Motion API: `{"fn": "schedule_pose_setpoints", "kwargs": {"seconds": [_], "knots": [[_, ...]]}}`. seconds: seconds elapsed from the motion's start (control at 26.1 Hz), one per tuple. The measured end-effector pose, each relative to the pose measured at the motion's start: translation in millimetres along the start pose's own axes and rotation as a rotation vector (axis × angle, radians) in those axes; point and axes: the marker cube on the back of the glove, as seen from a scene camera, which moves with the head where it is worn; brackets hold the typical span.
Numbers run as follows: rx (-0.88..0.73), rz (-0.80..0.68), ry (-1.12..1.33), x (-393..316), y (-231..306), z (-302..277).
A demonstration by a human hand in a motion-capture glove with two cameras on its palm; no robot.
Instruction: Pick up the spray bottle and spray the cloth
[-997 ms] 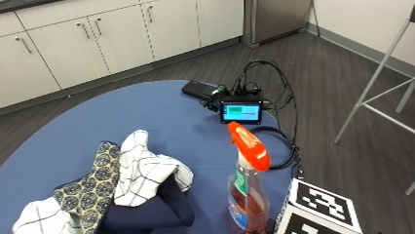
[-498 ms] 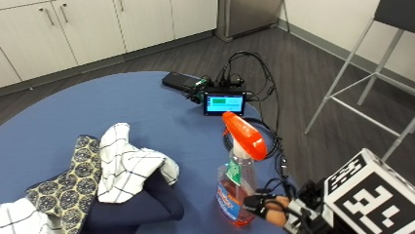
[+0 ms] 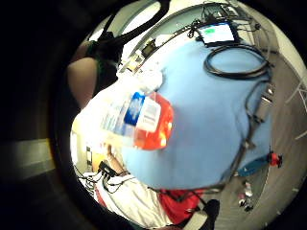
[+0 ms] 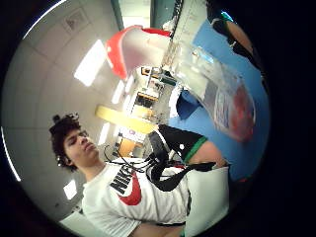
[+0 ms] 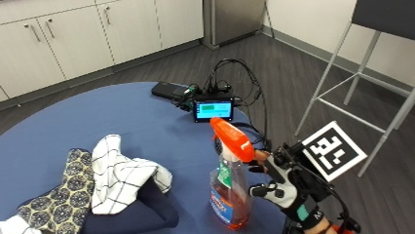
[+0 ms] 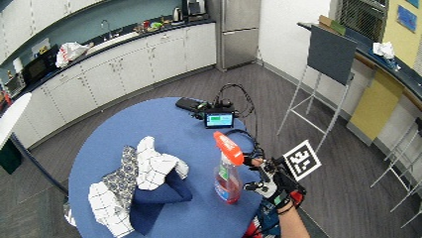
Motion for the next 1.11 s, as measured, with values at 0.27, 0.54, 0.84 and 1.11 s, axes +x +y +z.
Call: {"fn": "schedule_pose_setpoints", "kwargs": {"seconds": [0.27,0.54,0.84,1.11], "knots": [[-0.117,-0.037,-0.172,8.4,-24.6,36.1],[-0.034,0.011,-0.196,6.5,-24.6,51.7],[0.123,0.063,-0.118,0.9,-27.9,45.2],[0.033,-0.070,-0.067,-18.1,-75.7,16.0]]}}
